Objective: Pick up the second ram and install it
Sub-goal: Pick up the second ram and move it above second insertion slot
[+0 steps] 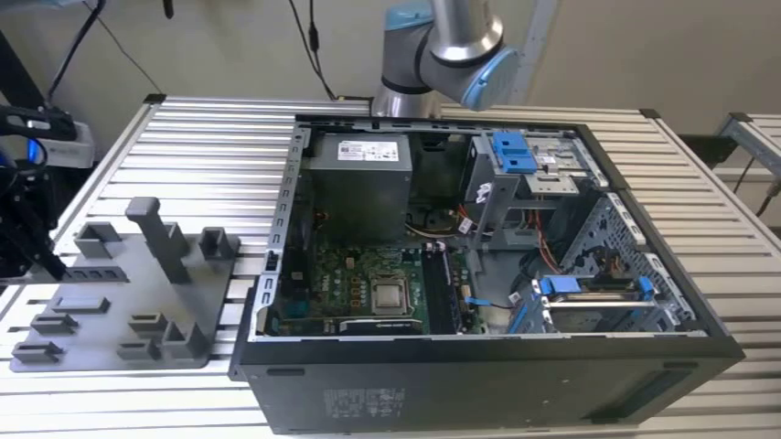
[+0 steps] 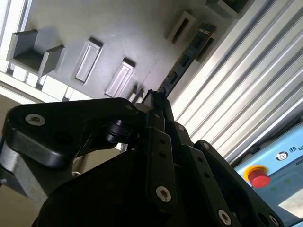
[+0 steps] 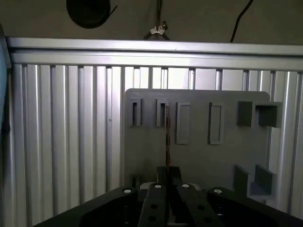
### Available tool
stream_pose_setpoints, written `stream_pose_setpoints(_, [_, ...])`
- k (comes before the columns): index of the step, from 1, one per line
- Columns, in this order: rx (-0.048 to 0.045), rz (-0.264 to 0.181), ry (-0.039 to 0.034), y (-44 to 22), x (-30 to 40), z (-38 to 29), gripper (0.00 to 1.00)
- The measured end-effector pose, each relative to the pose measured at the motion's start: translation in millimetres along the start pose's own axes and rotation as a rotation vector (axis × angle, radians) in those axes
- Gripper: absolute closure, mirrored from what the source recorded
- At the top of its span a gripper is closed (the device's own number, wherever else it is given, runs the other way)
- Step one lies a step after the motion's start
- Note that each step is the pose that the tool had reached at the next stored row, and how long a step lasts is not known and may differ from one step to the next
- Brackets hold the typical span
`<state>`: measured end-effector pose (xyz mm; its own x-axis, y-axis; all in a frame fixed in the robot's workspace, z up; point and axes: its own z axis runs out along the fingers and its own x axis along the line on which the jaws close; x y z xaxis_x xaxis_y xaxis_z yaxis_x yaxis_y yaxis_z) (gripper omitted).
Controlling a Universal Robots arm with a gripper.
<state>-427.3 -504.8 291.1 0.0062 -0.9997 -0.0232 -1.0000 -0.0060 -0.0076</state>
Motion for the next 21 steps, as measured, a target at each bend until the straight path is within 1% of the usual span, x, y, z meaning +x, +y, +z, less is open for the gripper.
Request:
stream_pose_setpoints(5, [0.0001, 0.0, 0.0001, 0.2, -0.1, -6.3, 0.86])
stream_pose_setpoints(13, [0.002, 0.0, 0.0, 1.3, -0.5, -13.5, 0.86])
stream_pose_setpoints(17, [0.0021, 0.0, 0.0001, 1.7, -0.6, -21.1, 0.86])
stream_pose_setpoints(21, [0.002, 0.0, 0.0002, 1.9, -0.8, -30.0, 0.86])
